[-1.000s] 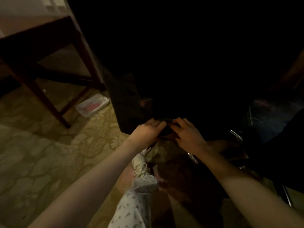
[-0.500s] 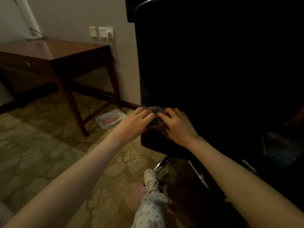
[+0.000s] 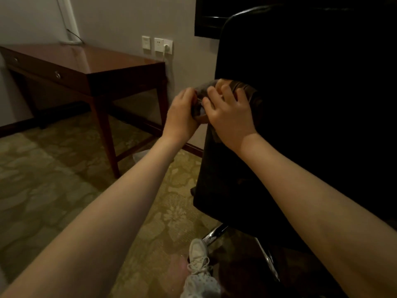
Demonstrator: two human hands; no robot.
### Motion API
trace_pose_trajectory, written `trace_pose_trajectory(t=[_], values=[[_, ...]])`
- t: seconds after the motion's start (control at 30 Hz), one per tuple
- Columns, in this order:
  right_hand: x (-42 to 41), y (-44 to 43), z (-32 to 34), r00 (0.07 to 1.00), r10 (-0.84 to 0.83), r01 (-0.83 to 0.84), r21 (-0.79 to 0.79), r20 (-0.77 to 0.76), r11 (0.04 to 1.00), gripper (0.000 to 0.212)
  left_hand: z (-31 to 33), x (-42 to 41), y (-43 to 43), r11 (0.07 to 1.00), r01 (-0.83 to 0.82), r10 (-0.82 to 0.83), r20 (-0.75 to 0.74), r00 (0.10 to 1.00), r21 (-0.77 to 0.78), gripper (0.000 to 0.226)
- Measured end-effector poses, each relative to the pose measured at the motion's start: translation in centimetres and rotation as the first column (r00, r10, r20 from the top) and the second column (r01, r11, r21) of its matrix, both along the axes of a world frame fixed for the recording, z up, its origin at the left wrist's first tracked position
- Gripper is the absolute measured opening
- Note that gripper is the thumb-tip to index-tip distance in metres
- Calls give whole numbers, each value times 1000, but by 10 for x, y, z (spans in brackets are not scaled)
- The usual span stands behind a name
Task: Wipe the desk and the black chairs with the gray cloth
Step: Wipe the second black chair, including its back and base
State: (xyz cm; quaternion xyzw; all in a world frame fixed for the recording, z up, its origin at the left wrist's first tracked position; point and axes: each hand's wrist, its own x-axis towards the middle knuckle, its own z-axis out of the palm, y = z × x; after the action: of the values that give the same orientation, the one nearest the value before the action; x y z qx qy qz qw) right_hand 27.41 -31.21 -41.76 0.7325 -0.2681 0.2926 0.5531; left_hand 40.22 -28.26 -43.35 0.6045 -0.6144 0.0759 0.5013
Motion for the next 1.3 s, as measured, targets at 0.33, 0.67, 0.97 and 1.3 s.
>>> trace_pose_trajectory(t=[0.33, 0.67, 0.97, 1.3], values=[[-5, -21, -83, 992, 110, -103, 99, -60, 990, 45, -87, 6, -19, 989, 114, -109, -55, 992, 96, 35], [-17, -31, -158, 967, 249, -238, 162, -51, 958, 36, -167, 0, -17, 981, 57, -45, -68, 997, 184, 26], [-26, -34, -211, 962, 269, -245, 311, -39, 919, 48, -225, -14, -14, 978, -68, 94, -125, 988, 197, 27], [-53, -29, -270, 956, 248, -148, 480, -153, 865, 48, -299, -47, -4, 934, -77, 164, -227, 960, 348, 44]])
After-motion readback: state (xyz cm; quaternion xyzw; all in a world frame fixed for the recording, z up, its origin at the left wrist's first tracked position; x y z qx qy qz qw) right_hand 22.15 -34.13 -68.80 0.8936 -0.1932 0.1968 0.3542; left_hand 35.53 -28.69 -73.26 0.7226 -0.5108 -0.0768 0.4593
